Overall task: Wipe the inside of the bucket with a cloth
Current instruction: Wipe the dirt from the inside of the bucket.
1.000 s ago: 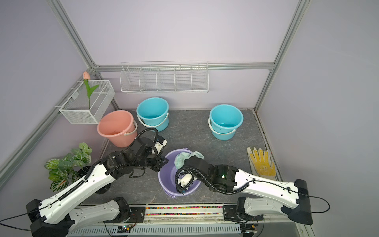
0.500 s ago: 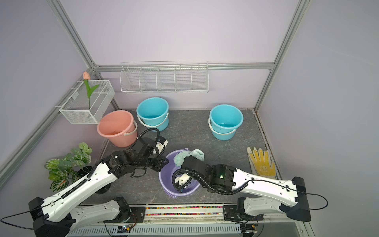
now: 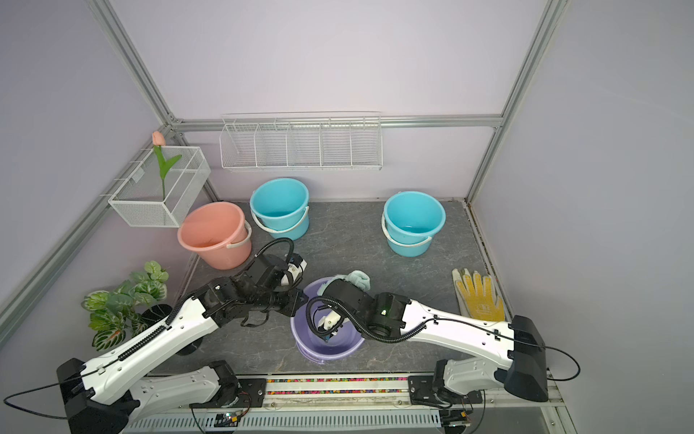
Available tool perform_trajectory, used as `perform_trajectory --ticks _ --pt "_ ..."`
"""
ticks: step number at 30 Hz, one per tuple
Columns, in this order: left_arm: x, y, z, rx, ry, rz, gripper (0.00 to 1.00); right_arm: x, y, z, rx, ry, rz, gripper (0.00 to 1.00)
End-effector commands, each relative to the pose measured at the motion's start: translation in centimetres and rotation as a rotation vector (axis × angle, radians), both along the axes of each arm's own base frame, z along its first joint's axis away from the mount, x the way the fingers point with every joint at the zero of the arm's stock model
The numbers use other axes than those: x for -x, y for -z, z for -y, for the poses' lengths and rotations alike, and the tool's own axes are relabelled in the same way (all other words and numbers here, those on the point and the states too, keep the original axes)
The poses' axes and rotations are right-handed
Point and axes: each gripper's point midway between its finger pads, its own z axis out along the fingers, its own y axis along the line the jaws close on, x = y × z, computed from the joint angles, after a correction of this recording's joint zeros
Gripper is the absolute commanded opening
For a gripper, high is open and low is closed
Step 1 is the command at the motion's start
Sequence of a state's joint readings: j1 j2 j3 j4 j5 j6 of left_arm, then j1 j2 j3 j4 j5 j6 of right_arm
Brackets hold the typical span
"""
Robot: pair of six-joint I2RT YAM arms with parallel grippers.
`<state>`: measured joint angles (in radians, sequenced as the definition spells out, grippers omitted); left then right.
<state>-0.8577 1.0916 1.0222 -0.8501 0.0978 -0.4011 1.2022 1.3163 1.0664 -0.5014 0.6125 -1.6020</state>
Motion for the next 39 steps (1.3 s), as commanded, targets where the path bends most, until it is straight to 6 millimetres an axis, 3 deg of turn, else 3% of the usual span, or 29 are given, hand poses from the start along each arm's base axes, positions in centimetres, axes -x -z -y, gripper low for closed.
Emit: perform_trajectory --ticks 1,16,20,24,27,34,39 --pt "0.5 -0.8 0.9 0.051 0.039 0.0 0.0 -0.8 1.7 -0.6 0.034 -0.013 -0.035 0.07" --pt "0.4 -1.1 0.8 0.055 0.04 0.016 0.0 0.3 15.5 -3.0 0.094 0.033 -0.372 0.07" --pt "0.4 -1.2 0.9 0.057 0.043 0.018 0.0 1.2 17.5 -2.7 0.097 0.059 -0.462 0.07" --pt "0.3 -1.2 0.9 0.053 0.04 0.02 0.0 1.4 14.9 -3.0 0.029 0.068 -0.465 0.07" --pt "0.1 -1.2 0.8 0.05 0.032 0.023 0.0 1.4 11.0 -2.9 -0.034 0.075 -0.436 0.07" --pt "-0.1 -1.1 0.8 0.04 0.022 0.028 0.0 3.0 3.1 -0.6 -0.132 0.092 -0.387 0.07" --pt "-0.2 -1.0 0.8 0.037 0.02 0.026 0.0 3.8 -0.8 1.4 -0.192 0.181 -0.375 0.07"
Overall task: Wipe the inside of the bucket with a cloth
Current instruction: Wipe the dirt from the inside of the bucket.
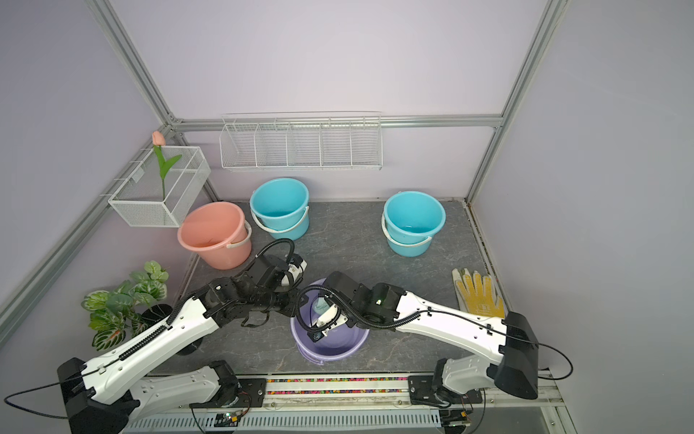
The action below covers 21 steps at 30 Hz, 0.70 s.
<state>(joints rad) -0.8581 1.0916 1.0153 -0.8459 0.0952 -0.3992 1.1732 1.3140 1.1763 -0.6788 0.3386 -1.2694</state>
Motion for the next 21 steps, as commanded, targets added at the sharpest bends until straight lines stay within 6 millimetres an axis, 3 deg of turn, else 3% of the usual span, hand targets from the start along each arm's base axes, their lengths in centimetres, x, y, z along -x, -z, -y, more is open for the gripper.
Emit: perform_trajectory --ticks 1,6,9,14,21 --pt "-0.2 -1.2 0.9 0.042 0.021 0.026 0.0 0.8 -0.9 2.8 0.04 0.113 -0.034 0.07" --pt "-0.3 -1.3 1.0 0.038 0.022 0.025 0.0 1.4 -1.4 5.4 0.133 0.199 -0.045 0.07" --pt "-0.3 -1.5 1.0 0.038 0.025 0.027 0.0 1.6 -0.9 5.8 0.179 0.234 -0.053 0.07" --pt "-0.4 -1.5 1.1 0.039 0.025 0.025 0.0 1.7 0.7 4.8 0.231 0.261 -0.088 0.07" --pt "-0.3 -1.6 1.1 0.049 0.023 0.03 0.0 1.7 4.1 1.6 0.231 0.222 -0.14 0.07"
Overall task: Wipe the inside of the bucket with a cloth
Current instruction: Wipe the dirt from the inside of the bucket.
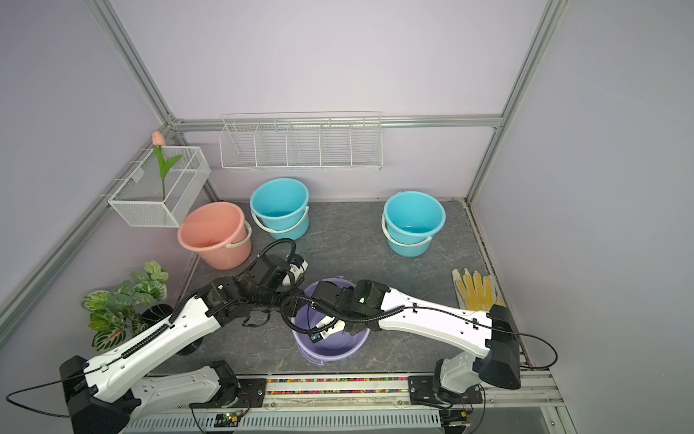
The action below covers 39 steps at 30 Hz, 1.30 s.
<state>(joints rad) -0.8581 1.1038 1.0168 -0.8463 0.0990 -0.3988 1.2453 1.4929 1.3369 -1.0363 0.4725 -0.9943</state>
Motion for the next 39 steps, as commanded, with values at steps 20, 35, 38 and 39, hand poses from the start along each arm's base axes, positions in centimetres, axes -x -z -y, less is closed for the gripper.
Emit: perform_trajectory --ticks 20,35,38,39 --pt "-0.5 -4.9 -1.6 0.121 -0.075 0.167 0.0 -0.2 4.0 -3.4 -0.06 0.062 -0.062 0.07" --pt "0.1 -3.3 -0.9 0.107 -0.034 0.115 0.0 -0.3 4.8 -4.2 -0.074 0.133 -0.081 0.07" --pt "0.1 -3.0 -1.0 0.101 -0.033 0.115 0.0 -0.7 5.4 -4.4 -0.084 0.16 -0.087 0.07" --pt "0.1 -2.8 -0.9 0.099 -0.032 0.112 0.0 -0.8 5.7 -4.4 -0.088 0.173 -0.091 0.07"
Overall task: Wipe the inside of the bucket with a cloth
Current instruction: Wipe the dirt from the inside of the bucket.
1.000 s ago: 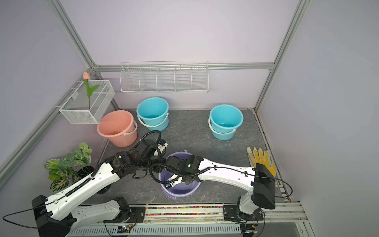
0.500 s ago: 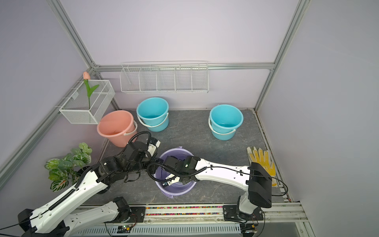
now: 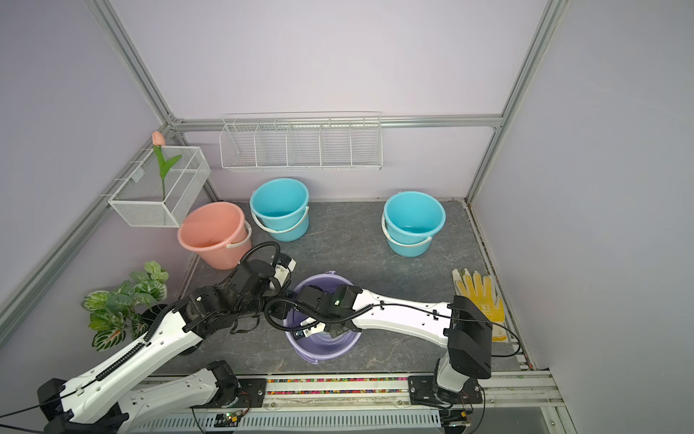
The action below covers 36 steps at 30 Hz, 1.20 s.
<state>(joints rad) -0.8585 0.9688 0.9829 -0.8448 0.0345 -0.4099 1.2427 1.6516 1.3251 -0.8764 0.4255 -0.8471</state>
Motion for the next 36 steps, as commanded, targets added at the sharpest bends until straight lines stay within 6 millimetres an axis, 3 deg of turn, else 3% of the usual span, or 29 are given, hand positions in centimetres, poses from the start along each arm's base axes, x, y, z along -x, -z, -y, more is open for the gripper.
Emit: perform_trajectory --ticks 1,8,17,20,23,31,36 --pt "-0.1 -0.5 1.0 0.046 0.018 0.009 0.0 -0.4 1.4 -0.5 -0.025 0.066 -0.028 0.07" --pt "-0.2 0.2 1.7 0.051 0.025 -0.018 0.0 -0.8 5.0 -0.3 -0.042 0.14 -0.079 0.07" --pt "-0.4 0.8 2.2 0.06 0.022 -0.03 0.0 -0.4 12.1 0.7 -0.037 0.204 -0.197 0.07" --pt "-0.4 0.8 2.0 0.066 0.012 -0.031 0.0 -0.4 13.1 1.3 -0.011 0.223 -0.212 0.07" --pt "-0.5 0.7 2.0 0.066 0.003 -0.025 0.0 -0.4 10.8 0.8 -0.066 0.226 -0.205 0.07" --pt "-0.9 0.9 2.0 0.061 -0.018 -0.027 0.0 0.5 0.7 0.6 -0.305 0.231 -0.16 0.07" --pt "-1.2 0.7 1.8 0.057 -0.035 -0.012 0.0 2.0 -3.4 1.5 -0.408 0.293 -0.195 0.07"
